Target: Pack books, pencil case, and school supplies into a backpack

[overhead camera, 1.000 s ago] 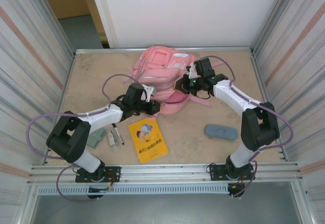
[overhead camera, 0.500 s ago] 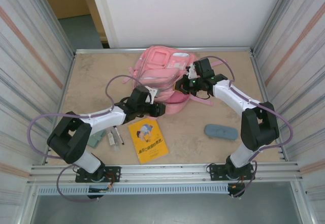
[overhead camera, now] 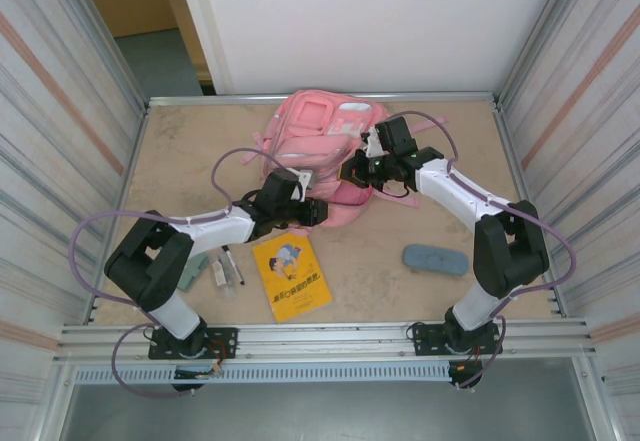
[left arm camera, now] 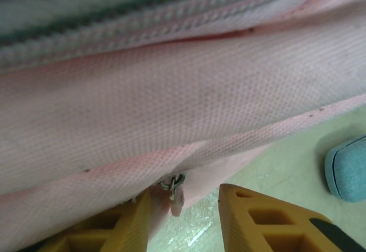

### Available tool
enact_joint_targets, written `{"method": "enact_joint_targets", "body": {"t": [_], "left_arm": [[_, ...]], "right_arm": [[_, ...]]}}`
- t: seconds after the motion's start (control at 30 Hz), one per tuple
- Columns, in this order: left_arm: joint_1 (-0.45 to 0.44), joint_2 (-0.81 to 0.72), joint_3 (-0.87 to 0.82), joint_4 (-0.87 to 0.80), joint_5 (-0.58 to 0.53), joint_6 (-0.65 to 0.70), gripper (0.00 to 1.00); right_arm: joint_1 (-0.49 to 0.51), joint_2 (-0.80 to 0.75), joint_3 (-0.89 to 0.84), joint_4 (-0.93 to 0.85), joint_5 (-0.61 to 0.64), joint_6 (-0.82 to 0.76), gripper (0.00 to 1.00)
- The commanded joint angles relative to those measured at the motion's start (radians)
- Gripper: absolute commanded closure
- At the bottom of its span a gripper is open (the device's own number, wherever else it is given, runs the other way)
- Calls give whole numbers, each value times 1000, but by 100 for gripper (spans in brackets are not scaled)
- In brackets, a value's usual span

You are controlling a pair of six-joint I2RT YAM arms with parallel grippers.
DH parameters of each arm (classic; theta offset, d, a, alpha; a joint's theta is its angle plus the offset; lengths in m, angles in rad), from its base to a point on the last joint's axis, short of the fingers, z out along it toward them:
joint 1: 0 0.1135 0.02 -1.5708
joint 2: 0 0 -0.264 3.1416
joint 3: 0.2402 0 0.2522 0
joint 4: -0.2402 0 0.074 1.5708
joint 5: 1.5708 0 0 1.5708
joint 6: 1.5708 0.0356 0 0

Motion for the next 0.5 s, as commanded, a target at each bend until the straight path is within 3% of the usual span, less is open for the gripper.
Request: {"method": "enact_joint_targets", "body": {"t": [0.0,0.2,0.47], "left_arm": [[-4,-6,5,75,19,-4,70],[-3,2,21,13,-51,-7,98],[33,-102,-37,-81,-157,22,100]], "right_arm": [[16,-46,-3,17,-42,-25,100],[15,-61,-11,11,-37,-29,100],[-115,-66,-9,-103,35,-131,100]]}}
